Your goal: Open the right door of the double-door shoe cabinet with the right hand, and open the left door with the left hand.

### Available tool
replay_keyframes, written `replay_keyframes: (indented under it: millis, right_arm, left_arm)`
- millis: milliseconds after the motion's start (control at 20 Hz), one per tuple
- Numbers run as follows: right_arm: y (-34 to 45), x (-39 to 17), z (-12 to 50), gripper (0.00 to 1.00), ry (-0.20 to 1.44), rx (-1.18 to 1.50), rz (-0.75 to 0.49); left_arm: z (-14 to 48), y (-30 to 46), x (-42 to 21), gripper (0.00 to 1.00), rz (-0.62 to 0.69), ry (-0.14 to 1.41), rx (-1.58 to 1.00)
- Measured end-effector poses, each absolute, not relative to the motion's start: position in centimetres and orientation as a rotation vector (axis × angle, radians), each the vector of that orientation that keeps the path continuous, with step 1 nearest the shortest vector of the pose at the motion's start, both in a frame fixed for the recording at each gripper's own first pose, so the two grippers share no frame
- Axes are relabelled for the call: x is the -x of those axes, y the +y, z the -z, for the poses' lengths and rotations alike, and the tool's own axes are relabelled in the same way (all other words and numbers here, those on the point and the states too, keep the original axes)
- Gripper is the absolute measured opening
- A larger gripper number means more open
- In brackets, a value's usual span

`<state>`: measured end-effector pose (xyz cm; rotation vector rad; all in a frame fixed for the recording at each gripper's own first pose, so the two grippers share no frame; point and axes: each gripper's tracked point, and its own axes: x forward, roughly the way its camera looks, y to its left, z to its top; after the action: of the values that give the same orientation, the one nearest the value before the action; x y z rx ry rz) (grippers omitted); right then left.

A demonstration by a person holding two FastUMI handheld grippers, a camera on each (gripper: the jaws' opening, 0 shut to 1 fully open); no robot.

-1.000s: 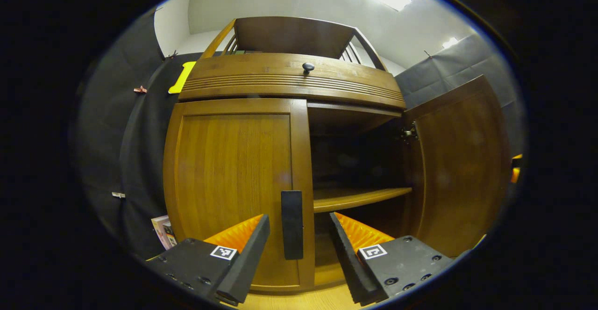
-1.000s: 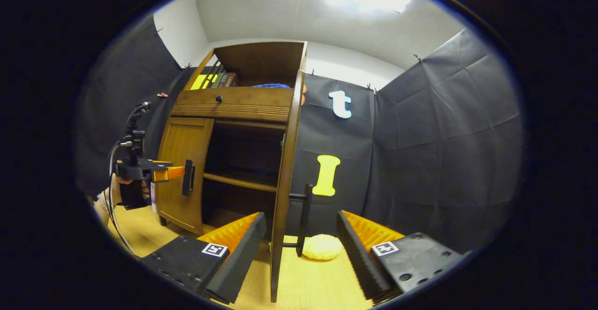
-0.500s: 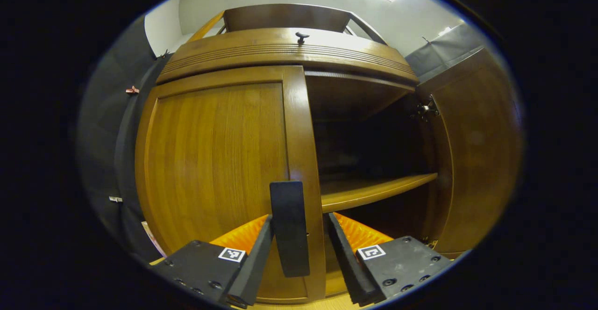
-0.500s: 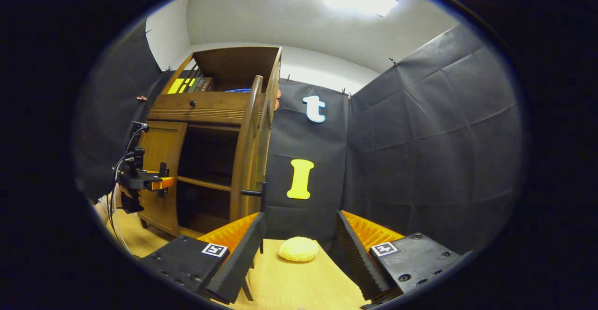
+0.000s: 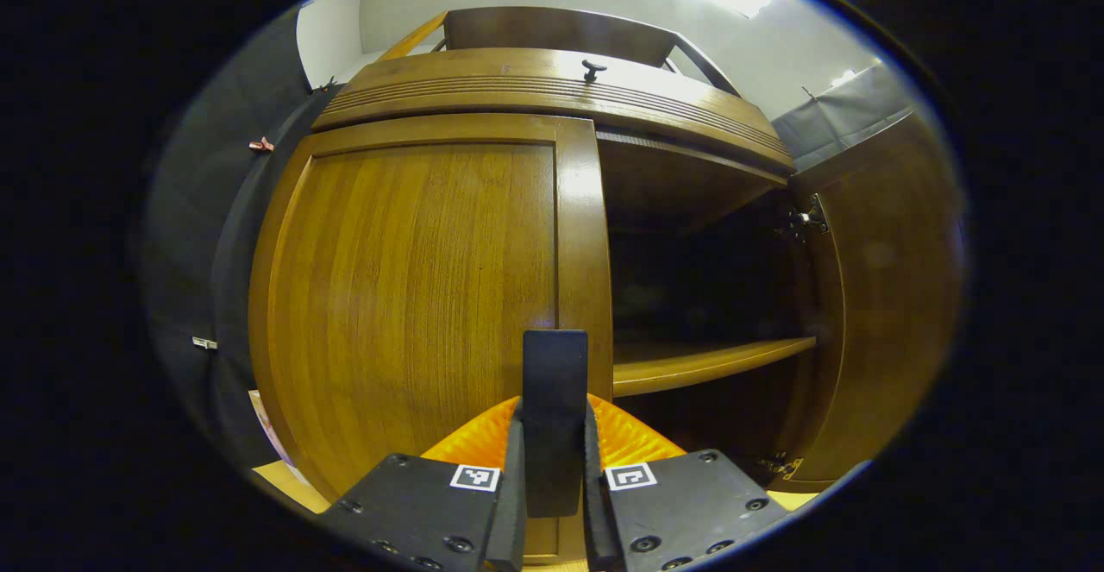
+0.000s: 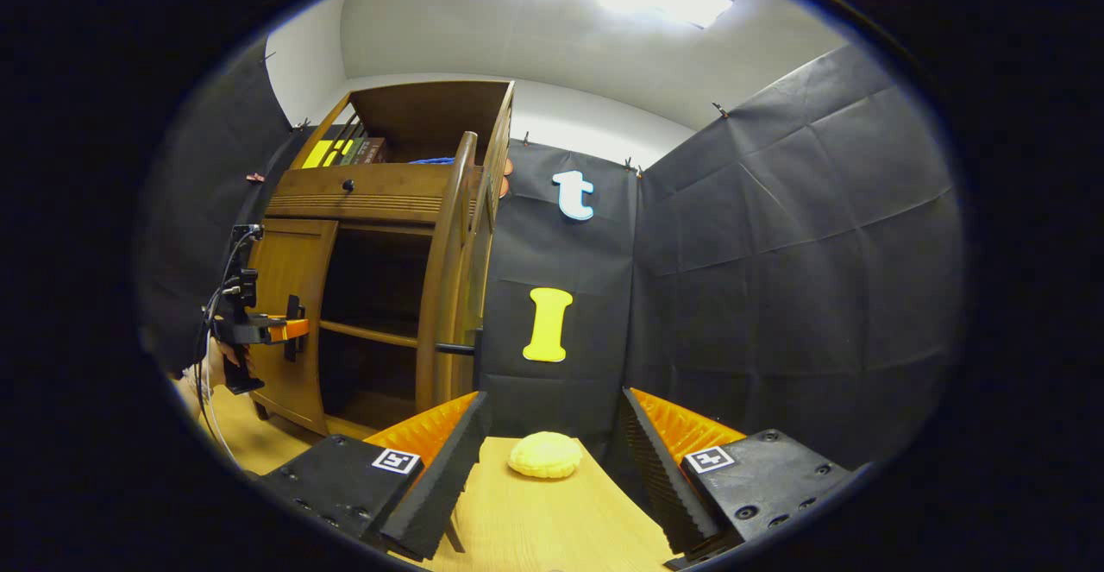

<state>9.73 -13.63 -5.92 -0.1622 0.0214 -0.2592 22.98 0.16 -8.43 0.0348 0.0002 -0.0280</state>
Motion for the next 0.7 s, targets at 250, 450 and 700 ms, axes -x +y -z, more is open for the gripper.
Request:
replay_keyframes:
  millis: [250,450,700]
  right_arm:
    - [-12.2,-9.2,4.7,0.95,0.012,0.198,0.25]
    - [-9.9,-9.1,3.8,0.95,0.005,0.177,0.213]
    - [-6.4,-9.8,3.7,0.95,0.012,0.154,0.152]
  left_arm:
    - [7.9,0.3,-19.8,0.28,0.083,0.023,0.0]
    - [7.3,0.8,-16.2,0.29,0.099,0.023,-0.007]
    - [6.2,2.6,-11.2,0.29,0.138,0.031,0.008]
